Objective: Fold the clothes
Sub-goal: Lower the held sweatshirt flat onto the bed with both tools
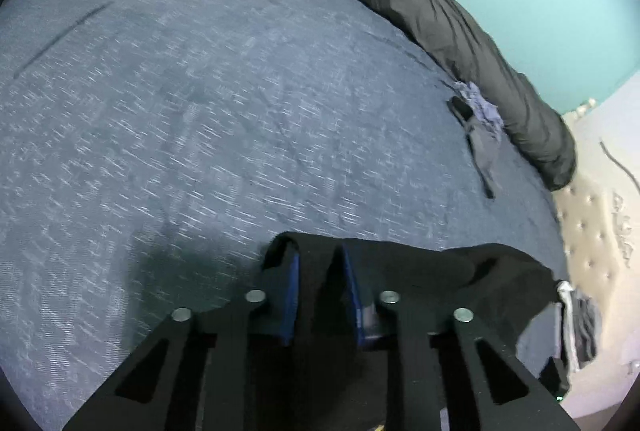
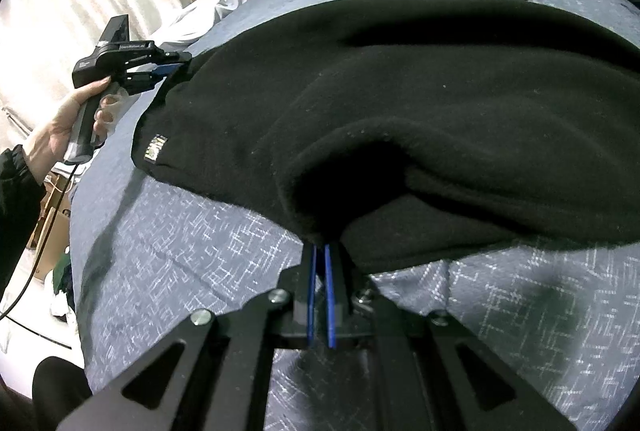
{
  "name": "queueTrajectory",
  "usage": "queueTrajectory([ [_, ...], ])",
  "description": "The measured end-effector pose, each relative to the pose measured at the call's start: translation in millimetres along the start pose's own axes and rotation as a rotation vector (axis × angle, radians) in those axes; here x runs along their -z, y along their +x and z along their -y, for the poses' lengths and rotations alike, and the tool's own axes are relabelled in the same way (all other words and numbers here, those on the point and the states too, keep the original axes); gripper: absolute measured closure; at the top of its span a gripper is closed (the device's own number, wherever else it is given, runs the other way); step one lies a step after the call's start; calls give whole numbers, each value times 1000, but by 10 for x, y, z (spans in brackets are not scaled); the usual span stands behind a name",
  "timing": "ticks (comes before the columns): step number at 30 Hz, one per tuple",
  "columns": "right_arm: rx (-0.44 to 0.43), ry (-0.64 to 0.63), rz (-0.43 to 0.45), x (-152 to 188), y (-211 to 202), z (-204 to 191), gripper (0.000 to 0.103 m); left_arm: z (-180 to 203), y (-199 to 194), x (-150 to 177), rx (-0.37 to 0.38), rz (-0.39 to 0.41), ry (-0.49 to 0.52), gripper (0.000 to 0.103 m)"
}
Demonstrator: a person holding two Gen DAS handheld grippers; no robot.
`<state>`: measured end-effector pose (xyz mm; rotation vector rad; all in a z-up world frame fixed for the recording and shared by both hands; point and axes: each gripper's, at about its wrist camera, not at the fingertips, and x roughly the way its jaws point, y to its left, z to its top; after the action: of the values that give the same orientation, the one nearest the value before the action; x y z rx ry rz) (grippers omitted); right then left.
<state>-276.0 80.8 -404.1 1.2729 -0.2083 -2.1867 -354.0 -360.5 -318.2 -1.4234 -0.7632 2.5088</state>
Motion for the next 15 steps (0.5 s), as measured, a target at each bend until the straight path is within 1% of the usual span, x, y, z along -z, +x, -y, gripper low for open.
queueTrajectory([
  [1,1,4,2,5,3,1,99,15,-4,-1,12,0,5,92],
  [3,1,11,3,9,13,-4,99,73,-1,-6,32,2,24,97],
  [5,1,15,3,10,20,-8,99,144,-55,-8,7,31,53,100],
  [6,2,15,3,10,25,-11,99,162,-107,-8,-4,57,59,100],
  [8,2,14,4,13,26,-15,99,142,-278,-15,-17,140,43,100],
  [10,1,14,5,22,30,-18,99,57,-420,-18,-6,192,4,101],
  [15,-2,20,6,31,50,-15,99,-156,-324,28,-15,166,-70,101],
])
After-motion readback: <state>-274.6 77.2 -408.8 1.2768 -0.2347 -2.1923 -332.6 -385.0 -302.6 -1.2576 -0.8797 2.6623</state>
